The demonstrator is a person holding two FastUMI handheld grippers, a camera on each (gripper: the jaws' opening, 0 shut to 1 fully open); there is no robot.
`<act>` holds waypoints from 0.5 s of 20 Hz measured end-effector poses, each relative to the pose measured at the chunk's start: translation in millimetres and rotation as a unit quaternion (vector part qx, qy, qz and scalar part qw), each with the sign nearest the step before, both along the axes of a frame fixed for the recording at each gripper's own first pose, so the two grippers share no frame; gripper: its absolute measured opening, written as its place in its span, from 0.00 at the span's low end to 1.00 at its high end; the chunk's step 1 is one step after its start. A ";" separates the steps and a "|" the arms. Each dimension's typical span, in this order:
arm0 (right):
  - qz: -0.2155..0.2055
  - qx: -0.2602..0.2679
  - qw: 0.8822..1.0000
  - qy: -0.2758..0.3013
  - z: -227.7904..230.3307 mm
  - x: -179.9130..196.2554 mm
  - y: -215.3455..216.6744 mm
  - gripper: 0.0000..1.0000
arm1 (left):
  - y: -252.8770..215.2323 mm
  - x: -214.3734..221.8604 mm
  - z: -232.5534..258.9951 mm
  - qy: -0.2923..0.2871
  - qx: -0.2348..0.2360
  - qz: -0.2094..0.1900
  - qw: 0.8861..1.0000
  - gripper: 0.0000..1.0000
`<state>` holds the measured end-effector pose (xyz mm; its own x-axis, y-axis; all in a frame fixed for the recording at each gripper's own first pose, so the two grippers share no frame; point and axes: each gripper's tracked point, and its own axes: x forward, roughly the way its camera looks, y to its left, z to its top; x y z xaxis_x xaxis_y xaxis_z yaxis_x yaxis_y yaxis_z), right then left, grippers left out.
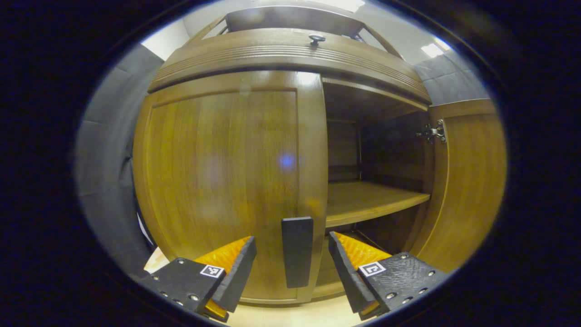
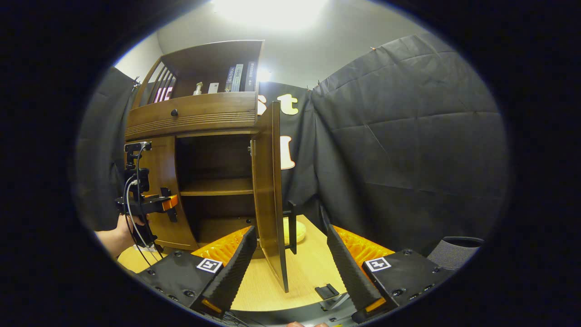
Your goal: Open the right door of the double-door shoe cabinet with the right hand, and open the left door with the left hand.
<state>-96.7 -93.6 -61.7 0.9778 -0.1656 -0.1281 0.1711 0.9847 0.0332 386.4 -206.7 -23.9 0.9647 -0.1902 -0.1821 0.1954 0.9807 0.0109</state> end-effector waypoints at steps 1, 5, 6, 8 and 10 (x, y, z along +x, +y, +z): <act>-0.003 0.000 1.000 0.002 -0.1 0.5 0.9 0.93 | -2.6 0.9 -4.2 0.002 -0.007 -0.004 1.000 0.94; -0.007 -0.001 1.000 0.009 -0.1 6.3 7.2 0.98 | -13.4 4.5 -12.3 0.005 -0.004 -0.026 1.000 0.94; -0.006 -0.001 1.000 0.010 -1.6 8.5 8.0 0.98 | -9.8 5.9 -11.4 -0.002 0.005 -0.013 1.000 0.93; -0.005 -0.001 1.000 0.015 -5.1 11.1 10.2 0.94 | -10.3 9.4 -11.4 -0.003 0.014 -0.009 1.000 0.43; -0.006 0.000 1.000 0.018 -8.4 10.0 11.9 0.94 | -9.7 10.8 -11.8 -0.006 0.016 0.000 1.000 0.57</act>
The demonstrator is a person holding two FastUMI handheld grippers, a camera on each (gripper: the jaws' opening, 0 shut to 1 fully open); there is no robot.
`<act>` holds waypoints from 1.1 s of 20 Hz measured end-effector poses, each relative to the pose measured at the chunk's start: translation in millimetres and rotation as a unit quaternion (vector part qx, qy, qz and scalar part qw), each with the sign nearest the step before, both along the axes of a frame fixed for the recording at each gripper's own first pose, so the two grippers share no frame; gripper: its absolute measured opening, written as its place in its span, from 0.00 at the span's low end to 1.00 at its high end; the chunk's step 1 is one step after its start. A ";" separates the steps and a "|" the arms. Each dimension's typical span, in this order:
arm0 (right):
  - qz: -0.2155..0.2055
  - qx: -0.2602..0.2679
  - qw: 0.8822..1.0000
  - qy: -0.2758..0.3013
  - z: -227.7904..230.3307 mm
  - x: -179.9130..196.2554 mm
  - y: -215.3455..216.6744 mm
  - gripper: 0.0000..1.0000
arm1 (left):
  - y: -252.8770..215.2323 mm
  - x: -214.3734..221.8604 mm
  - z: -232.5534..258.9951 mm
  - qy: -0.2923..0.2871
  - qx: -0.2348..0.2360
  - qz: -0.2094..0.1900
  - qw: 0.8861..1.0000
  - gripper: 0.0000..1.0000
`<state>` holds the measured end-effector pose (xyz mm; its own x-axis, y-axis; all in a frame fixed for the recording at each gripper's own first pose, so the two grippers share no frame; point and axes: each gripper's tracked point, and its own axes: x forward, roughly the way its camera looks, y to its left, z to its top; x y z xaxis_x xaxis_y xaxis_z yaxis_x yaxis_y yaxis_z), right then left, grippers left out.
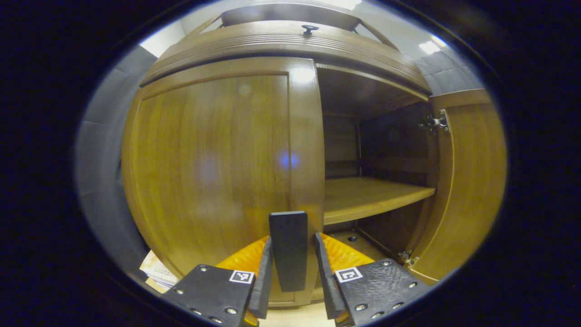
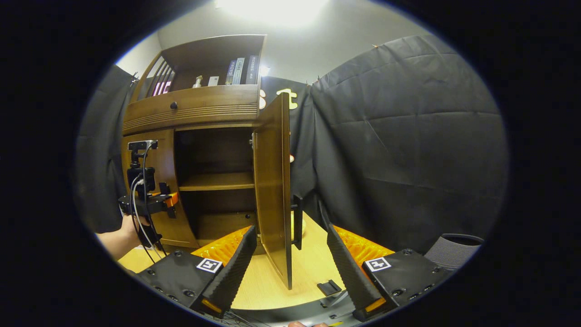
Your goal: Open the right door of the double-door shoe cabinet with the right hand, and open the left door with the left hand.
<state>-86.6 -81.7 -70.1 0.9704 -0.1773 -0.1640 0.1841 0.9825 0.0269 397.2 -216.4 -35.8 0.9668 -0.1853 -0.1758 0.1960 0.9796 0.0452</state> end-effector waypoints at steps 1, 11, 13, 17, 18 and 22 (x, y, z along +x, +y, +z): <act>0.001 0.001 1.000 0.002 -2.4 0.6 1.0 0.94 | 1.7 -0.2 -2.2 -0.001 -0.001 0.005 1.000 0.45; 0.007 0.005 1.000 0.011 -13.9 2.3 10.0 0.93 | 3.6 -2.6 -3.9 0.005 -0.013 0.001 1.000 0.21; 0.006 0.008 1.000 0.009 -16.8 1.5 11.0 0.93 | 4.4 -6.8 -3.1 0.005 -0.014 -0.001 1.000 0.21; 0.012 0.016 1.000 0.007 -18.3 4.8 16.0 0.93 | 6.6 -21.6 0.1 0.003 -0.017 -0.014 1.000 0.19; 0.014 0.017 1.000 0.006 -19.9 4.9 17.2 0.93 | 8.2 -27.3 0.0 0.002 -0.019 -0.019 1.000 0.19; 0.024 0.023 0.999 0.003 -22.1 8.9 25.9 0.93 | 16.2 -51.7 4.1 -0.003 -0.024 -0.032 0.999 0.19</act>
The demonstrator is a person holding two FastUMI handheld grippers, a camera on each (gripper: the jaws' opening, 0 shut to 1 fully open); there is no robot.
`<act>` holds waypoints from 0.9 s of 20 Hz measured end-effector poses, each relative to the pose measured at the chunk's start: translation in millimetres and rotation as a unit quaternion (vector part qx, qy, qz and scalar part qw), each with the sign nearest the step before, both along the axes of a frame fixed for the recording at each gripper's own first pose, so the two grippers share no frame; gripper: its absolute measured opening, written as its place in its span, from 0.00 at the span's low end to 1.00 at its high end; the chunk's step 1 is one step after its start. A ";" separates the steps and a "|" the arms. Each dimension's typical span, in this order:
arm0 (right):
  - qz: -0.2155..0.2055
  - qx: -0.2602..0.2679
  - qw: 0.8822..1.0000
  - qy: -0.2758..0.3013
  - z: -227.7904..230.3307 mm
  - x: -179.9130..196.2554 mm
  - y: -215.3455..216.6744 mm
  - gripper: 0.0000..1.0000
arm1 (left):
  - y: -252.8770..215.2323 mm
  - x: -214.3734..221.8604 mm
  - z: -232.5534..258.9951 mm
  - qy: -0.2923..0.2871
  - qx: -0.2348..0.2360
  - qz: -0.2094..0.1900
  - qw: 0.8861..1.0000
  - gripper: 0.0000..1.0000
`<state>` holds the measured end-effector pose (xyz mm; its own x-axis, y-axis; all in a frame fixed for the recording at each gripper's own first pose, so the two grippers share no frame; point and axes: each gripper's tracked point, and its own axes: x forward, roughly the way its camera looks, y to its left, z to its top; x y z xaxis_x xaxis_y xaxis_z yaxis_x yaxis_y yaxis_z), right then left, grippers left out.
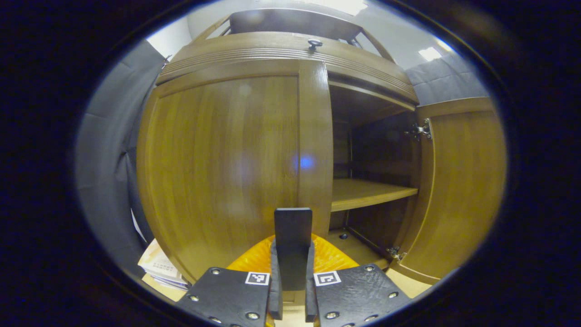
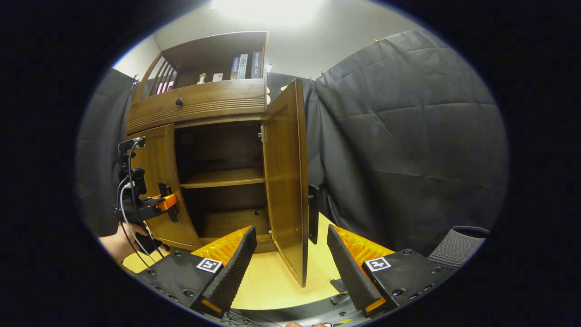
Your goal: Open the right door of the double-door shoe cabinet with the right hand, and open the left door with the left hand.
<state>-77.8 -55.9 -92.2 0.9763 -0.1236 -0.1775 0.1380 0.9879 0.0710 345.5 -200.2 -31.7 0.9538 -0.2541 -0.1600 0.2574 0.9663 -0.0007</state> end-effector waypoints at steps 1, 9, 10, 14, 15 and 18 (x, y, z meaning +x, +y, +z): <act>0.003 0.001 1.000 -0.001 0.4 0.8 2.5 0.93 | 2.2 -5.1 1.8 0.000 -0.001 -0.003 1.000 0.19; 0.037 0.014 0.999 -0.001 -8.3 12.3 28.2 1.00 | 30.8 -58.5 9.3 0.004 -0.011 -0.012 1.000 0.23; 0.042 0.017 0.999 -0.001 -9.7 14.3 31.5 1.00 | 34.8 -63.8 9.0 0.005 -0.009 -0.011 1.000 0.22; 0.067 0.022 0.997 -0.004 -10.6 25.8 48.2 0.94 | 53.4 -83.9 12.5 0.010 -0.013 0.000 1.000 0.19; 0.075 0.021 0.997 -0.005 -10.0 28.9 52.4 0.94 | 57.9 -87.7 13.7 0.009 -0.013 0.002 1.000 0.18; 0.097 0.020 0.995 -0.006 -11.3 40.6 66.9 0.94 | 74.8 -103.4 16.3 0.009 -0.005 0.011 1.000 0.18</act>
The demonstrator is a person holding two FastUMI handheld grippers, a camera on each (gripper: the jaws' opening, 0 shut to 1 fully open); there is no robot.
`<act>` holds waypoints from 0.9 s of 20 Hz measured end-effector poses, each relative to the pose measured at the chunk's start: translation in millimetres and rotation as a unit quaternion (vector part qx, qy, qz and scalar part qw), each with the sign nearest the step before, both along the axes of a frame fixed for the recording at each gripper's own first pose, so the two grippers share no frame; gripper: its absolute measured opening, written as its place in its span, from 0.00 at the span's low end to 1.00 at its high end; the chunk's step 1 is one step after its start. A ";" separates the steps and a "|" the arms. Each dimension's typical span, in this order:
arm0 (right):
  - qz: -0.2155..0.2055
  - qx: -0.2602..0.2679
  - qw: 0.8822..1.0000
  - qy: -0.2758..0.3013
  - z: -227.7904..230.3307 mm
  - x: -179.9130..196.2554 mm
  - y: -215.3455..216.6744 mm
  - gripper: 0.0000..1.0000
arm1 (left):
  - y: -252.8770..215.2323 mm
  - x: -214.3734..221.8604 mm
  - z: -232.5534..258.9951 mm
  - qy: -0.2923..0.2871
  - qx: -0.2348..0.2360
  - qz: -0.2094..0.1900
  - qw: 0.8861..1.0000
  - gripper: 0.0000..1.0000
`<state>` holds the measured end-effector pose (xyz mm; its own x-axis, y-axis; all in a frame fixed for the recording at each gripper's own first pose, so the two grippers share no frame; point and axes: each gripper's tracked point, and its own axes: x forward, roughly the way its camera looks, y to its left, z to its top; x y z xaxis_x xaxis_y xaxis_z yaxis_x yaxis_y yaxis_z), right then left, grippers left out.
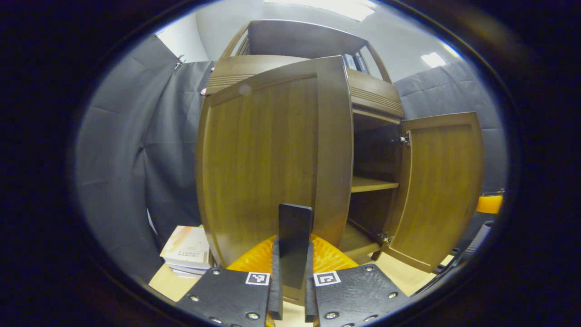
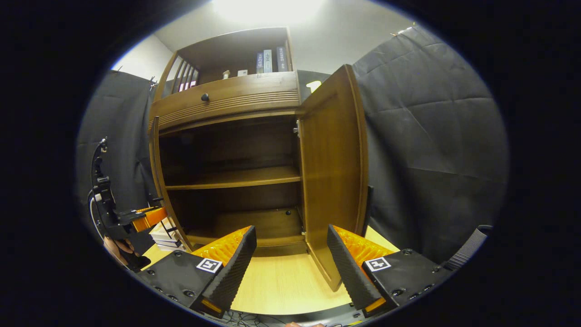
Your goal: Open the right door of the double-door shoe cabinet with the right hand, and open the left door with the left hand.
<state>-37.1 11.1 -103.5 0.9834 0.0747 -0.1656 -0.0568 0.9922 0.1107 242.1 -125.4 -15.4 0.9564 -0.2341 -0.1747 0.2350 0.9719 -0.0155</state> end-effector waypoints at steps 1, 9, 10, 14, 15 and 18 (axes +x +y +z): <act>0.007 0.002 1.000 0.000 0.5 4.3 3.8 0.94 | 6.7 -4.6 0.9 0.002 0.003 0.006 1.000 0.22; 0.063 0.015 0.998 -0.004 -2.5 24.8 46.2 0.94 | 65.2 -39.1 8.1 -0.008 0.007 0.040 0.999 0.22; 0.069 0.015 0.997 -0.003 -2.6 27.4 51.1 0.94 | 73.6 -41.9 9.4 -0.009 0.008 0.041 0.999 0.21; 0.089 0.022 0.996 -0.003 -2.5 33.1 69.5 0.93 | 108.6 -49.4 9.5 -0.004 -0.019 0.040 0.999 0.17; 0.093 0.020 0.995 -0.002 -2.5 33.4 73.4 0.93 | 118.7 -48.9 11.2 -0.007 -0.020 0.043 0.999 0.17; 0.098 0.010 0.995 -0.009 0.1 35.4 77.3 0.93 | 153.3 -50.0 19.0 -0.027 -0.007 0.046 0.999 0.17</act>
<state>-1.7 88.4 -103.4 0.9524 0.2681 -0.1451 -0.2505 0.9596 0.1284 192.1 27.9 3.6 0.9818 -0.1473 -0.1194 0.1461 0.9891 -0.0188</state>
